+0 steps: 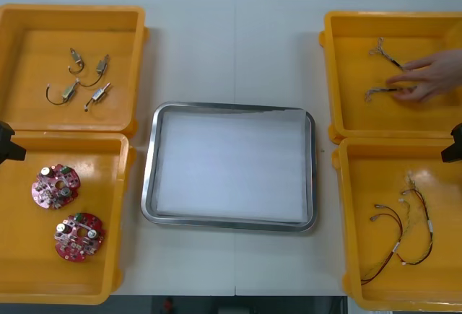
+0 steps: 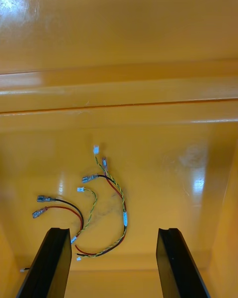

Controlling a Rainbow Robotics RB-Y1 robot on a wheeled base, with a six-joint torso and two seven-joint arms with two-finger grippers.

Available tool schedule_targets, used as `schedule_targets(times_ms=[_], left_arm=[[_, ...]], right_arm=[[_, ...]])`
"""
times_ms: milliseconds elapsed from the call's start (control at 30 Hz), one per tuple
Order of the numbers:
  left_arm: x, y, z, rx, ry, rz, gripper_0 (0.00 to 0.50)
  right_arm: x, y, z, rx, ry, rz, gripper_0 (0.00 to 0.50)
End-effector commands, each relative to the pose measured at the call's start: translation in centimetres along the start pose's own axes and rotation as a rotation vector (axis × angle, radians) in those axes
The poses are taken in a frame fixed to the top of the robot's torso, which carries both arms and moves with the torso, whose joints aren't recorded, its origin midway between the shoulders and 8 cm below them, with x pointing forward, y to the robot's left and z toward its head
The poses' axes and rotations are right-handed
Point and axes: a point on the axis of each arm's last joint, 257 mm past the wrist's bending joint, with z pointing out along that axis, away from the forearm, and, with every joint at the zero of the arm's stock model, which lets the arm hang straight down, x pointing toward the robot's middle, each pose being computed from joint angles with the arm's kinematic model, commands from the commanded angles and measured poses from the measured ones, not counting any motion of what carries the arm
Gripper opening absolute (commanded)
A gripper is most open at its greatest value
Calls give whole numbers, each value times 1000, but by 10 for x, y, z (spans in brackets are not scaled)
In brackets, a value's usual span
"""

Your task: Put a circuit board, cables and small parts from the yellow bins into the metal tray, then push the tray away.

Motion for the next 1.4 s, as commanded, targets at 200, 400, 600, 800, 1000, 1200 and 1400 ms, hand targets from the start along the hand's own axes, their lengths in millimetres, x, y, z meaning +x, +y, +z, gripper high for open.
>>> schedule_targets(times_ms=[200,400,600,800,1000,1200,1400], left_arm=[[5,12,-5,-55,17,25,500],[5,12,-5,-55,17,25,500],[5,12,-5,-55,17,25,500],[5,12,-5,-55,17,25,500],[5,12,-5,-55,17,25,500],[5,12,-5,-55,17,25,500],[5,12,-5,-55,17,25,500]], right_arm=[[-7,-11,-8,14,-30,15,500],[-7,-11,-8,14,-30,15,500],[-7,-11,-8,14,-30,15,500],[-7,-11,-8,14,-30,15,500],[-7,-11,-8,14,-30,15,500],[-7,-11,-8,14,-30,15,500],[-7,-11,-8,14,-30,15,500]])
